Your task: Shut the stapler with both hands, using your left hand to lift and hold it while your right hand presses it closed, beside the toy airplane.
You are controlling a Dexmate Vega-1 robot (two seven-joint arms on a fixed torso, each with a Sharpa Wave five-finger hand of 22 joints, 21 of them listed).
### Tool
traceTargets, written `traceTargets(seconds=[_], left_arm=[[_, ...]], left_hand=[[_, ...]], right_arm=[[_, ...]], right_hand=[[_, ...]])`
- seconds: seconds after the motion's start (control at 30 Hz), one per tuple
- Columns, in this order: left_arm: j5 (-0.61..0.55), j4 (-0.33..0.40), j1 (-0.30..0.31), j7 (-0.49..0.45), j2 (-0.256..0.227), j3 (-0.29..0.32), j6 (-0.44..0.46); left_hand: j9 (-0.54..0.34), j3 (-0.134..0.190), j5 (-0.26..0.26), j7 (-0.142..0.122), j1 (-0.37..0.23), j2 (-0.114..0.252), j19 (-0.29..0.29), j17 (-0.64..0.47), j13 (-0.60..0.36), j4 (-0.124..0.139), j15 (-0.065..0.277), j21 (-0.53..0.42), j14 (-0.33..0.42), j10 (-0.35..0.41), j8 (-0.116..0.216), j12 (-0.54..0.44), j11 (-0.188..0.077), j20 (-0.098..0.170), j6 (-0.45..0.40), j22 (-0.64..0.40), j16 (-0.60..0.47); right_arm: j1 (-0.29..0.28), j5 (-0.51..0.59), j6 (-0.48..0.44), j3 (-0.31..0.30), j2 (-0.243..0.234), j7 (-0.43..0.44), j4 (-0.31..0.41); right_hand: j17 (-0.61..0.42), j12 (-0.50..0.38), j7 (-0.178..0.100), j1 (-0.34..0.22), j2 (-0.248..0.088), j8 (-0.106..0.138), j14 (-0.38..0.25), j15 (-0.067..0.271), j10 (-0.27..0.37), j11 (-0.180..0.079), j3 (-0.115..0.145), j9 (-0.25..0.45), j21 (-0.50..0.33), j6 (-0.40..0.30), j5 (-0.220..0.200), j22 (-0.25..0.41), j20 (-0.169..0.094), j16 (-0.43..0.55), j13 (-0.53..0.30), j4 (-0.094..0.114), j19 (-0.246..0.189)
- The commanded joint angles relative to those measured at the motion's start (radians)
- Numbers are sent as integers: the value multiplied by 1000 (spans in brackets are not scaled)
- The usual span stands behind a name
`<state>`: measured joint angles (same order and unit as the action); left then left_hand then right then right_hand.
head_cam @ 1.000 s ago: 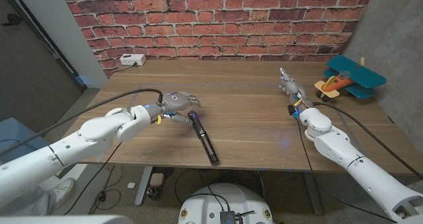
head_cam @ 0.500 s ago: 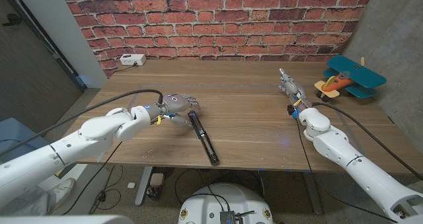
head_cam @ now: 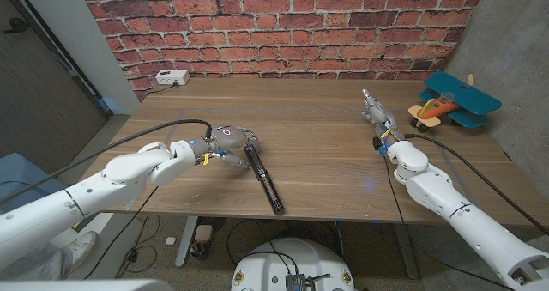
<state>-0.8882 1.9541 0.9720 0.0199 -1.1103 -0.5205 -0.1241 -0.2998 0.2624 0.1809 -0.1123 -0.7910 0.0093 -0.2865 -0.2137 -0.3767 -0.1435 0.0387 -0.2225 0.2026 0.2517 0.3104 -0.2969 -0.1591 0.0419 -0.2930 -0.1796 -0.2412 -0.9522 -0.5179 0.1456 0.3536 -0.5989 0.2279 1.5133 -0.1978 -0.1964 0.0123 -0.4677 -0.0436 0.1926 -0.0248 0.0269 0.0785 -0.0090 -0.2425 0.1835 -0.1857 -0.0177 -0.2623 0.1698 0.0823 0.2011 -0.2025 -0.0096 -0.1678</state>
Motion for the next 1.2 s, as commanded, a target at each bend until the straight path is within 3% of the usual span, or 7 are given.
traceTargets(seconds=[0.03, 0.5, 0.67, 1.13, 1.2], left_arm=[[5, -5, 12, -7, -1, -6, -5], [8, -24, 2, -10, 15, -20, -15], [6, -32, -3, -15, 22, -26, -19], [19, -54, -18, -3, 36, -40, -25], [12, -54, -18, -6, 36, -42, -22]], left_hand=[[-5, -5, 1, 0, -3, 14, -12, -3, -5, 0, 113, -5, 10, 10, 10, -9, -1, 7, -7, -4, -5], [-13, -20, 2, 3, 20, 10, 6, -7, -14, 9, 113, 7, 15, 24, 24, -12, -7, -1, -23, -3, -8], [-21, -22, 5, -1, 29, 26, -12, -19, -23, 16, 125, 3, 55, 59, 49, -24, -13, 1, -59, -4, -30], [-31, -27, 5, -3, 26, 23, -3, -27, -33, 9, 124, 9, 52, 65, 62, -26, -10, -7, -61, -3, -32], [-34, -27, 5, -2, 25, 26, -24, -29, -37, 8, 125, 2, 58, 69, 66, -28, -8, -6, -58, -4, -35]], right_arm=[[-6, 5, -7, 1, -5, 3, 12], [-12, 4, -17, 0, -9, 8, 23], [-15, 3, -18, -1, -9, 10, 25], [-14, 4, -22, 1, -8, 11, 24], [-13, 5, -24, 2, -8, 12, 24]], right_hand=[[-2, -7, -6, -7, -1, 5, 1, 33, 3, -4, -1, 5, -4, -3, 0, 2, -3, 8, -1, -4, 0], [-2, -7, -6, -7, -2, 5, 1, 32, 3, -3, -1, 5, -4, -5, 1, 2, -3, 8, -1, -4, 0], [-2, -7, -7, -6, -2, 5, 2, 32, 3, -3, -1, 5, -4, -5, 1, 2, -4, 8, -1, -4, 0], [-2, -7, -8, -6, -2, 5, 1, 32, 4, -4, -1, 5, -4, -6, 1, 2, -3, 8, -1, -4, 1], [-2, -7, -8, -6, -2, 5, 2, 32, 4, -4, -1, 5, -4, -6, 1, 2, -3, 8, -1, -4, 1]])
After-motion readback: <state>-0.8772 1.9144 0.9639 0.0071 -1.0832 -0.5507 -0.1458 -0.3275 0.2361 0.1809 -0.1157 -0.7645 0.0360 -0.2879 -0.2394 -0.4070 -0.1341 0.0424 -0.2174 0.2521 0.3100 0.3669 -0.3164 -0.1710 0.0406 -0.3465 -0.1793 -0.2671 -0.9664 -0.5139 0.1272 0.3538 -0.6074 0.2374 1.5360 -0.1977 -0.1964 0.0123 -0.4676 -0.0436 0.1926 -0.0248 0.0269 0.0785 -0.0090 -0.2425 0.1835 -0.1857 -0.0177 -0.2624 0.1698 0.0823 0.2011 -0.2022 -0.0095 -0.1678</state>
